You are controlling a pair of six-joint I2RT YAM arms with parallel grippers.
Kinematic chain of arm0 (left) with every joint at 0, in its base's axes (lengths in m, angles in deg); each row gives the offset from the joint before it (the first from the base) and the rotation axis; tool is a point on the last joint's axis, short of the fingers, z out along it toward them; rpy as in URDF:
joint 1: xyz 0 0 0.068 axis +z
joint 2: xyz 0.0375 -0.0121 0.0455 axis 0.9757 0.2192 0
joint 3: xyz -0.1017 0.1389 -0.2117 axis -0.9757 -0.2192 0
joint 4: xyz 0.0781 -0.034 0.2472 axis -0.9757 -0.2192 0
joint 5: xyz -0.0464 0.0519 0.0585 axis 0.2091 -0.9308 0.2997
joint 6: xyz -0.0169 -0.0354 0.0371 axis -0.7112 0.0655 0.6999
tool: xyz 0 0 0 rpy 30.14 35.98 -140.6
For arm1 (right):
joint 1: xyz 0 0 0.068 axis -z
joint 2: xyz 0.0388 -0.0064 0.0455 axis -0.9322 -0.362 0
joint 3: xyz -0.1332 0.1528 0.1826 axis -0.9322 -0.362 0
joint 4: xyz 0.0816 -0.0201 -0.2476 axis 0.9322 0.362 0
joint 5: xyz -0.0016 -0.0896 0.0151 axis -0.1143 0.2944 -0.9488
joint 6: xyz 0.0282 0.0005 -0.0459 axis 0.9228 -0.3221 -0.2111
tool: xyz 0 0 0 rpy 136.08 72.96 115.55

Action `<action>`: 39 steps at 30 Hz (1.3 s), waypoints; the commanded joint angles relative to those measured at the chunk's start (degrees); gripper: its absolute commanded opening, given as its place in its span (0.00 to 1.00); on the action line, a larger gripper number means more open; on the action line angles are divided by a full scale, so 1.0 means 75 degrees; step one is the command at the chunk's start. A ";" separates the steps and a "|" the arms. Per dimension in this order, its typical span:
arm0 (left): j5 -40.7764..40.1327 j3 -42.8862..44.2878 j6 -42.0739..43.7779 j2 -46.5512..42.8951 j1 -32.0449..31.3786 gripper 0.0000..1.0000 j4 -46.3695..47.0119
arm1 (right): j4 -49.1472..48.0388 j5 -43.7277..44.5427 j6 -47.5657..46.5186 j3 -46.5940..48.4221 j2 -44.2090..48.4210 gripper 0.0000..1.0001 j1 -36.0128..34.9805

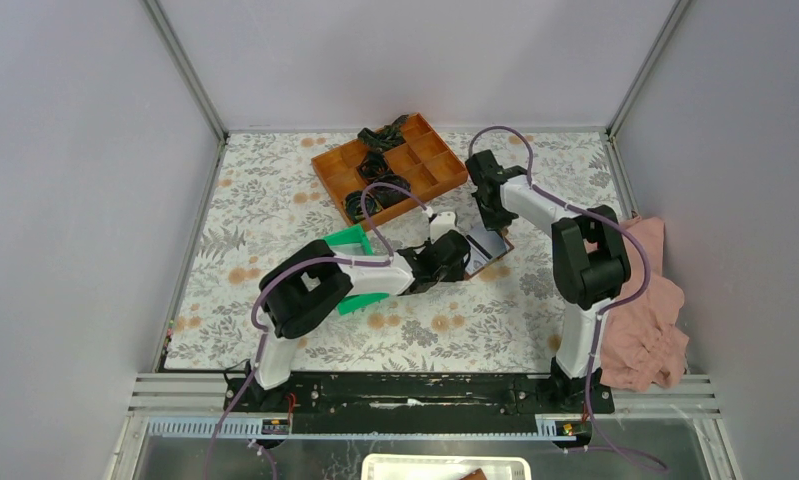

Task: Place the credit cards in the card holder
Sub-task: Adjust the card holder at the center of the board.

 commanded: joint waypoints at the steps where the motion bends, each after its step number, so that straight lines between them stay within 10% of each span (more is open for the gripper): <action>1: -0.0592 -0.0178 -0.0046 0.0021 0.0120 0.40 -0.0683 | -0.0193 0.0192 -0.0128 0.0069 -0.0225 0.00 0.0183; 28: -0.1684 -0.1877 -0.0254 -0.2403 0.0433 0.42 -0.0825 | -0.0389 -0.0627 0.1242 -0.0629 0.0215 0.00 -0.1164; 39: -0.1511 -0.2295 -0.0340 -0.2627 -0.0168 0.27 -0.1272 | -0.0502 -0.0519 0.1821 -0.0865 0.0525 0.00 -0.1659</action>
